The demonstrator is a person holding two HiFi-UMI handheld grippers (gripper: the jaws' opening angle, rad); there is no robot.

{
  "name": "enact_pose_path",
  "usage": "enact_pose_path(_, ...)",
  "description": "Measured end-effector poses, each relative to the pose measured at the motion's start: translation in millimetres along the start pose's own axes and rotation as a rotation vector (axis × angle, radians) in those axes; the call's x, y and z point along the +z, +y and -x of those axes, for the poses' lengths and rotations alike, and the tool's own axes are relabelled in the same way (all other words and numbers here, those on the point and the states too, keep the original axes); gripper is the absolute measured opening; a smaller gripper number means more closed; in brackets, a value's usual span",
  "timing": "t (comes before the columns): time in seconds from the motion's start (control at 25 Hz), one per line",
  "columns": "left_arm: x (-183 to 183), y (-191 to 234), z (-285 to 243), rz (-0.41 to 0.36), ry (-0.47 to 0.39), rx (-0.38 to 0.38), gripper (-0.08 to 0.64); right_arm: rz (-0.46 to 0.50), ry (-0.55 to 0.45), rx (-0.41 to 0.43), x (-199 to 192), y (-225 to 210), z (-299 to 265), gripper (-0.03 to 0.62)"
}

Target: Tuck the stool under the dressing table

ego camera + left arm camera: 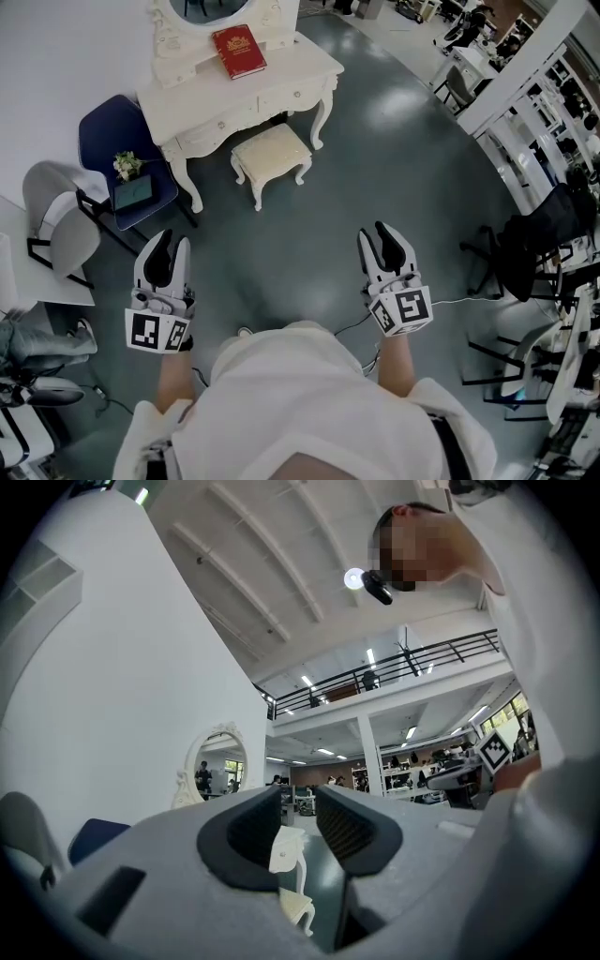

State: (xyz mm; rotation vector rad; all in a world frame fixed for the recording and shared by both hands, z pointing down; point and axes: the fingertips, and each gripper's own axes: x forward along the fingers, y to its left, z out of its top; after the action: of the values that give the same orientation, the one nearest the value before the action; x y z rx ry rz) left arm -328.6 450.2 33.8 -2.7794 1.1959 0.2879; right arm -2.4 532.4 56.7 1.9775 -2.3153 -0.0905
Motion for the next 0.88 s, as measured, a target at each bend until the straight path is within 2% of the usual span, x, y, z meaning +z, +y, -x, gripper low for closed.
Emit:
enact_pose_path(0.04,-3,1,-1,0.004,0.011,0.005,0.131,-0.002,0.003,-0.008,-1,-5,0,0.142)
enact_pose_path(0.12,-11,2,-4,0.010,0.038,0.010,0.167,0.003,0.012,-0.025,-2,-16,3,0.206)
enact_pose_path(0.16,-13,2,-4,0.011,0.048,0.016,0.190,0.010,0.021,-0.030,-3,-21,4,0.272)
enact_pose_path(0.2,-16,3,-5,0.008,0.054,0.027,0.230,0.019,0.030,-0.033,-5,-26,6,0.321)
enact_pose_path(0.32,-23,7,-6,-0.022,0.075,0.072,0.400,0.030,0.043,-0.045,-10,-39,13,0.392)
enact_pose_path(0.36,-25,7,-7,-0.037,0.087,0.083,0.435,0.023,0.042,-0.053,-11,-44,16,0.409)
enact_pose_path(0.48,-27,-4,-11,-0.067,0.109,0.091,0.473,0.005,0.048,-0.071,-18,-57,26,0.445)
enact_pose_path(0.6,-34,-19,-18,-0.055,0.128,0.082,0.477,0.010,0.071,-0.056,-27,-65,31,0.445)
enact_pose_path(0.88,-58,-61,-32,-0.032,0.179,0.066,0.477,0.101,0.180,0.052,-67,-61,33,0.445)
